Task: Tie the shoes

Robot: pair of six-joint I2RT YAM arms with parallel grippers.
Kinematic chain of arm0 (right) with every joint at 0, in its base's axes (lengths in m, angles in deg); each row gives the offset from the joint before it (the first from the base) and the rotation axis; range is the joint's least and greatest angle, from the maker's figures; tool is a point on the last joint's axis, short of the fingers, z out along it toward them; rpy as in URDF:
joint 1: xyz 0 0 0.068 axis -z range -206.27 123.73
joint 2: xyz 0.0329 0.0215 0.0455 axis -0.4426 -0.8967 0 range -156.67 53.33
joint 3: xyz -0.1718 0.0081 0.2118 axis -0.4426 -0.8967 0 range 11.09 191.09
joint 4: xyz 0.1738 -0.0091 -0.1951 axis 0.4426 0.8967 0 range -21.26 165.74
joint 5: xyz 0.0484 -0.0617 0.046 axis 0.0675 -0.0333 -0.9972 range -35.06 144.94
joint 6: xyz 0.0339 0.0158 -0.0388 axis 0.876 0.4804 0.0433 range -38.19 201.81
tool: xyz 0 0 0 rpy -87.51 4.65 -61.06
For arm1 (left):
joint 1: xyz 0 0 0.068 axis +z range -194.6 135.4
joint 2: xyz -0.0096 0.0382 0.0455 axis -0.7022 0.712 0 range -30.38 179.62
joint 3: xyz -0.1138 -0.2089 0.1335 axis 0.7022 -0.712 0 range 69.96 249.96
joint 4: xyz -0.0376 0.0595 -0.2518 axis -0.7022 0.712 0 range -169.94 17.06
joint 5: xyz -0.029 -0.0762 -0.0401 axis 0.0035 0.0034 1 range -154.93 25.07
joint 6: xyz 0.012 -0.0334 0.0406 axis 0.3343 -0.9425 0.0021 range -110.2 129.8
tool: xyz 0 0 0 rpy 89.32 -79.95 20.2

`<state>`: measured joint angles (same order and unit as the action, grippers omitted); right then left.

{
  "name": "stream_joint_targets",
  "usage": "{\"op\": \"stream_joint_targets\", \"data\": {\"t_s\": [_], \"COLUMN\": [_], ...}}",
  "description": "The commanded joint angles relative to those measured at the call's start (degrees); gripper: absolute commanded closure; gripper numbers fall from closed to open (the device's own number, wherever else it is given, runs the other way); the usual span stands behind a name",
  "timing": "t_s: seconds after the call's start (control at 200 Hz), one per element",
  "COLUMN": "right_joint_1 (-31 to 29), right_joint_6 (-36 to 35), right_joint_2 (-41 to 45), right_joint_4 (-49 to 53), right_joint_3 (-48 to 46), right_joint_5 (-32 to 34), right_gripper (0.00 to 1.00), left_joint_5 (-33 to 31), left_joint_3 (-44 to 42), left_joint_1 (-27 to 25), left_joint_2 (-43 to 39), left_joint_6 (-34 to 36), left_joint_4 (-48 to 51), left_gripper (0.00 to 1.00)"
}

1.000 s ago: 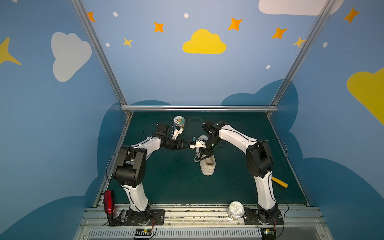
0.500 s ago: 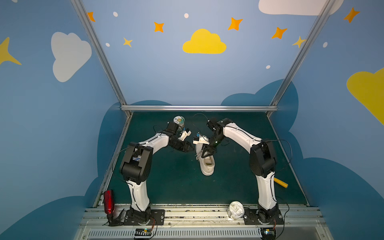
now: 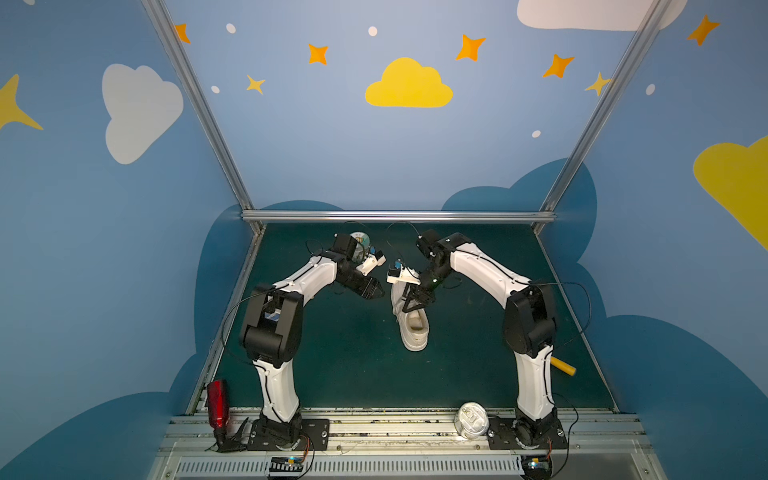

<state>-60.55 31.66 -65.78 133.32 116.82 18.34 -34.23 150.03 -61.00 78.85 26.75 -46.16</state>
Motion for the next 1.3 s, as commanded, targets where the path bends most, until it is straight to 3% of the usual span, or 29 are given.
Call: {"op": "stream_joint_targets", "data": {"t_s": [0.0, 0.085, 0.18, 0.33, 0.441, 0.541, 0.671, 1.016, 1.297], "right_joint_1": [-0.43, -0.35, -0.46, -1.04, -2.98, -4.46, -6.57, -10.04, -12.74], "right_joint_6": [0.93, 0.47, -0.40, -2.26, -3.91, -4.47, -1.55, -3.82, 0.09], "right_joint_2": [0.85, -0.75, -1.34, -0.52, -0.28, -0.16, -0.77, 4.83, 7.62], "right_joint_4": [0.79, 3.49, 4.29, 4.60, 5.03, 5.60, 4.24, -6.53, -12.83], "right_joint_3": [1.66, 3.96, 4.26, 3.68, 1.43, 0.17, -0.09, -6.56, -11.14], "right_joint_5": [1.91, 0.85, -0.24, 0.38, 5.57, 6.26, 16.48, 26.95, 37.05], "right_gripper": [0.44, 0.43, 0.50, 0.46, 0.46, 0.49, 0.47, 0.42, 0.38], "left_joint_5": [1.54, 1.90, 2.50, 2.71, 2.62, 2.95, 3.44, 3.07, 3.10], "left_joint_3": [-1.53, -1.89, -2.18, -3.59, -4.49, -4.57, -4.66, -7.15, -8.71], "left_joint_1": [0.21, 0.49, 1.07, 1.10, 1.39, 1.98, 3.05, 4.37, 5.07], "left_joint_2": [0.55, 0.66, 0.37, -0.95, -1.85, -1.98, -2.10, -3.66, -4.54], "left_joint_6": [3.34, 2.80, 1.66, 0.99, 0.98, 0.97, 0.41, -1.13, -1.65], "left_joint_4": [0.60, 0.09, -0.45, -1.46, -2.14, -1.86, -1.80, -4.51, -5.96], "left_gripper": [0.40, 0.40, 0.40, 0.40, 0.39, 0.39, 0.39, 0.36, 0.34]}}
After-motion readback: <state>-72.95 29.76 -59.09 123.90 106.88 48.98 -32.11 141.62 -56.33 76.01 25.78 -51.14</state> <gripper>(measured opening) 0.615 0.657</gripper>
